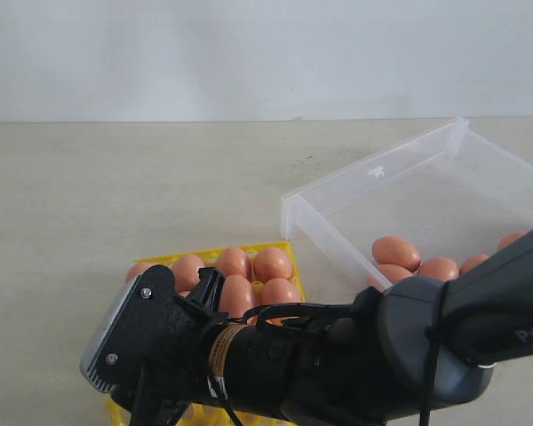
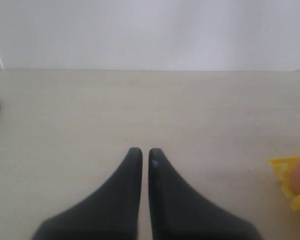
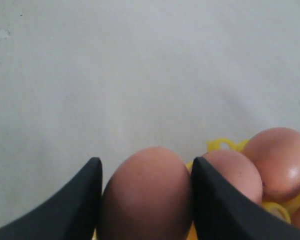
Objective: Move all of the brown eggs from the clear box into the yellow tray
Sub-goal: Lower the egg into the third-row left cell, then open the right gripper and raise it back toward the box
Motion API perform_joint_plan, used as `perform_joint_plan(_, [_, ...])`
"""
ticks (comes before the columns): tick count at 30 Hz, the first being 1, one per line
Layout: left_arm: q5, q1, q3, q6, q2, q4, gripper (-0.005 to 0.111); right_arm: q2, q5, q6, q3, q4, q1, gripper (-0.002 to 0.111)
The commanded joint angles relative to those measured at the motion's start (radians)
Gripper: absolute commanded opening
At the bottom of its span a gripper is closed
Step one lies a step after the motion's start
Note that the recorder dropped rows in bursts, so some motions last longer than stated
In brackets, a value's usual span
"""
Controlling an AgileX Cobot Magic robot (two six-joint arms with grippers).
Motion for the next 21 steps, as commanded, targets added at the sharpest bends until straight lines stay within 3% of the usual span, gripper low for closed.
perform_joint_plan(1, [-0.007, 0.003, -0.001, 0.007, -0.002, -0.005, 0.004, 0.000, -0.004, -0.011, -0.004, 0.004, 0.000, 0.043])
perform_joint_plan(19, [-0.007, 0.003, -0.001, 0.007, -0.002, -0.005, 0.004, -0.027, -0.024, 0.001, -0.006, 0.009, 0.000, 0.046])
perform_joint_plan(21, [-0.007, 0.003, -0.001, 0.007, -0.002, -0.005, 0.004, -0.081, -0.020, 0.006, -0.006, 0.105, 0.000, 0.046])
